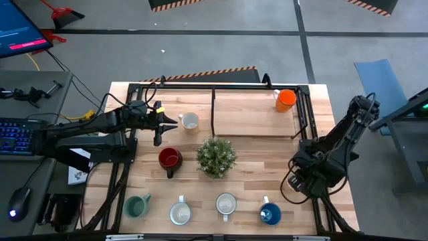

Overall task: Place coffee mugs
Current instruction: Put the orange patterned mug on the shelf

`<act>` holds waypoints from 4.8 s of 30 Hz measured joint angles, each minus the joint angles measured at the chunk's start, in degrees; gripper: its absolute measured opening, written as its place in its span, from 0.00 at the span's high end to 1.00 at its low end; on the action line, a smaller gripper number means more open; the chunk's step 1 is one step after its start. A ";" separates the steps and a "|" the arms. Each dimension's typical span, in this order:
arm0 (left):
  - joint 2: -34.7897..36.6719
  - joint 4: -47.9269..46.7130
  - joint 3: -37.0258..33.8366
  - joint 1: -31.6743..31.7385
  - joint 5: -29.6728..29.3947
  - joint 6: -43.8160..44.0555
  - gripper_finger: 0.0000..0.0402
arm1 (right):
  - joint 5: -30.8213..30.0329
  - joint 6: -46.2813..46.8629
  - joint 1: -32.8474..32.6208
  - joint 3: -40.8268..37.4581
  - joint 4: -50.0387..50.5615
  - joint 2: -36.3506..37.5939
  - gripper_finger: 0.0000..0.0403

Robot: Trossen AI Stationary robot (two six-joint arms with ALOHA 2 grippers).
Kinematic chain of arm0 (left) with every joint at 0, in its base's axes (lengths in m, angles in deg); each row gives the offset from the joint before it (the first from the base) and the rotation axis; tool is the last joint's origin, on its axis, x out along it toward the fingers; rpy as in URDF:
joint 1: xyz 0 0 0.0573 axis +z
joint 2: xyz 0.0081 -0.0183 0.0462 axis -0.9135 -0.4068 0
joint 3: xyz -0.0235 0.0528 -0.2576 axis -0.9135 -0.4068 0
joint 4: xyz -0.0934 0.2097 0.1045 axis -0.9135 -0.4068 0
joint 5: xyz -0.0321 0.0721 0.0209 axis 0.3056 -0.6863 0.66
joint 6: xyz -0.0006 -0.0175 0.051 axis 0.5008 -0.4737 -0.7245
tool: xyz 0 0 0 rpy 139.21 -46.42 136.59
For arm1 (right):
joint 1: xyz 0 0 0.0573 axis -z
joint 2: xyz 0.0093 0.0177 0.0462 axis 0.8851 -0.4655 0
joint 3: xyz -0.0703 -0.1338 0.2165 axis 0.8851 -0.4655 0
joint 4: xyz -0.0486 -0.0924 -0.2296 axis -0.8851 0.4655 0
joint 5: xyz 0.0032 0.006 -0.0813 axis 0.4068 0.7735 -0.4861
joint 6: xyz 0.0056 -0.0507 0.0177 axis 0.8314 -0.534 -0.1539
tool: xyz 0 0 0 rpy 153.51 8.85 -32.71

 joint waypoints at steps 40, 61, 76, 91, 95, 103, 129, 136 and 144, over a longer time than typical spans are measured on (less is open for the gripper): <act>0.00 -0.01 0.00 0.00 0.00 0.00 0.83 | 4.63 6.62 0.02 0.04 0.62 -4.84 0.77; 0.00 0.00 0.00 0.02 0.00 -0.02 0.83 | 12.04 15.39 0.28 0.07 -2.51 -10.36 0.77; 0.00 0.00 0.00 0.00 0.00 -0.02 0.83 | 10.44 22.74 0.28 0.04 -2.52 -15.33 0.77; 0.00 0.00 0.00 0.00 0.00 -0.02 0.83 | 6.89 26.87 1.43 0.13 -2.72 -15.25 0.95; 0.00 0.00 0.00 0.02 -0.01 -0.02 0.83 | 2.40 26.96 1.77 0.22 -2.65 -15.20 0.98; 0.00 0.00 0.00 0.02 -0.02 -0.01 0.83 | -5.82 26.42 2.97 -0.02 0.38 -15.39 1.00; 0.02 -0.04 0.00 0.01 -0.02 -0.02 0.83 | -26.32 -21.93 35.55 12.70 7.53 -12.49 1.00; 0.00 -0.04 0.00 0.02 -0.02 0.00 0.83 | -28.52 -44.09 49.29 15.13 1.88 -12.51 1.00; 0.00 -0.05 0.00 0.00 -0.02 0.00 0.83 | -26.40 -62.70 62.48 16.22 -5.77 -12.51 1.00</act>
